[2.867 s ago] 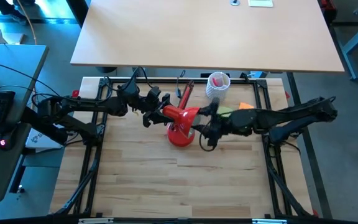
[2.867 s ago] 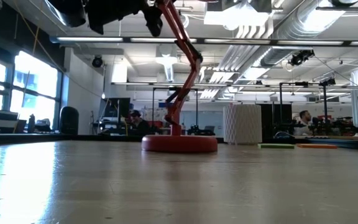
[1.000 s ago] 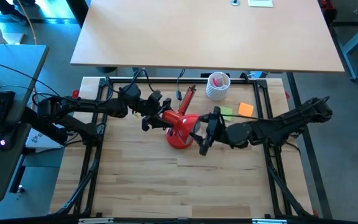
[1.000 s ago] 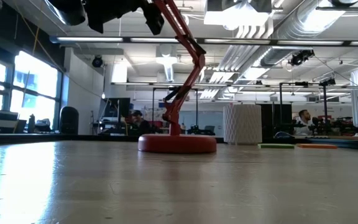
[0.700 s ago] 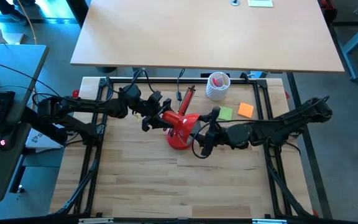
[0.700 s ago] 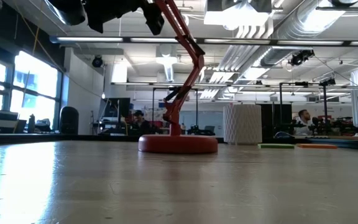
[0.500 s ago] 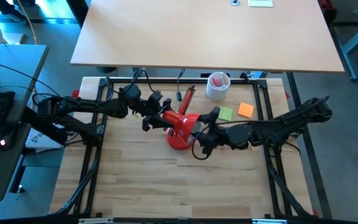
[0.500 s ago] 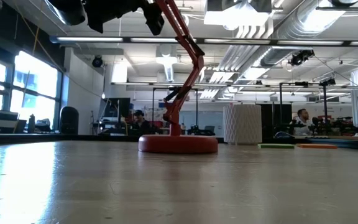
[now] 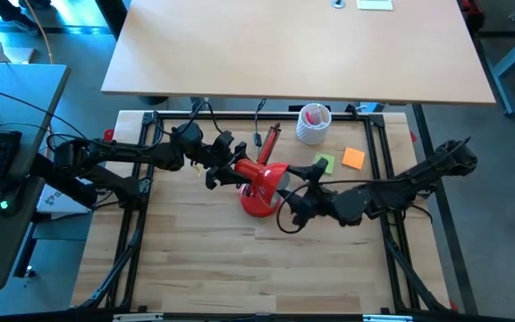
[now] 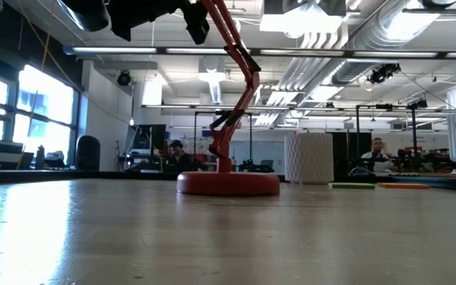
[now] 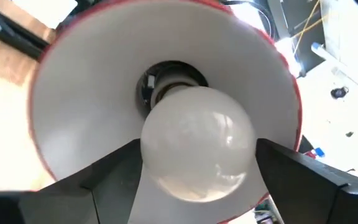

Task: Screw lightbulb
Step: Remove the white lightbulb from the red lamp

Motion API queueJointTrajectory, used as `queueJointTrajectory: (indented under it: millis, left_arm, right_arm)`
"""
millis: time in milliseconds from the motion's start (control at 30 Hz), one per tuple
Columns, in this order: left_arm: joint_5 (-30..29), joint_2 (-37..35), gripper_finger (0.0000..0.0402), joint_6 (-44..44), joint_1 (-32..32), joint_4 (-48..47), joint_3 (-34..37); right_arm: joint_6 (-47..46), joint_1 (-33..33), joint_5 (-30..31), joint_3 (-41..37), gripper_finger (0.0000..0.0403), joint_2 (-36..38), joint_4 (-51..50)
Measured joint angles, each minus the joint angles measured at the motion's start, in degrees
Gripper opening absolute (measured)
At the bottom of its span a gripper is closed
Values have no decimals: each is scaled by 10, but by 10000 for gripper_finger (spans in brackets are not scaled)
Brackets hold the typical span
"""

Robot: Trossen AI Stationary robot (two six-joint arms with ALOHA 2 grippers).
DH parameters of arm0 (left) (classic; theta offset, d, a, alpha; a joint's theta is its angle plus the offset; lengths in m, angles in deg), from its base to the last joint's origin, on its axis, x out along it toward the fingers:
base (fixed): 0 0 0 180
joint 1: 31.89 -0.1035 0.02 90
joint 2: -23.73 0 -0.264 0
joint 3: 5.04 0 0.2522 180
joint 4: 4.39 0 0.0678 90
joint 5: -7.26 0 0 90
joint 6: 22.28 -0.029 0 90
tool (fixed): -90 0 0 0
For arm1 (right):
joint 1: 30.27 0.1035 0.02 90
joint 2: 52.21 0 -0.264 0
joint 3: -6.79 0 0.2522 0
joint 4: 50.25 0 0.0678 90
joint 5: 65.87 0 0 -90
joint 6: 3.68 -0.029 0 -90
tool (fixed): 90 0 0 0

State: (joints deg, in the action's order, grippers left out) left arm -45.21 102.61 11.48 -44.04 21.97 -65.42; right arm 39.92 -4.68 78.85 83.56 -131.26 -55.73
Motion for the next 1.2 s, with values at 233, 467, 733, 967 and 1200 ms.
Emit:
queueJointTrajectory:
  millis: [233,467,733,967,1200]
  left_arm:
    - [-2,0,251,-1,-3,-2,0]
    - [-12,0,251,-4,-3,-2,0]
    - [-17,0,251,-4,0,-1,0]
    - [-23,0,251,-10,-2,-1,0]
    - [-18,0,251,-10,-3,0,0]
  right_arm:
    - [-121,38,42,0,307,2,4]
    - [-471,42,50,0,307,2,-69]
    - [-709,-6,-40,0,307,2,-70]
    - [-680,-72,-138,0,303,2,-57]
    - [-482,-101,-160,0,267,1,-20]
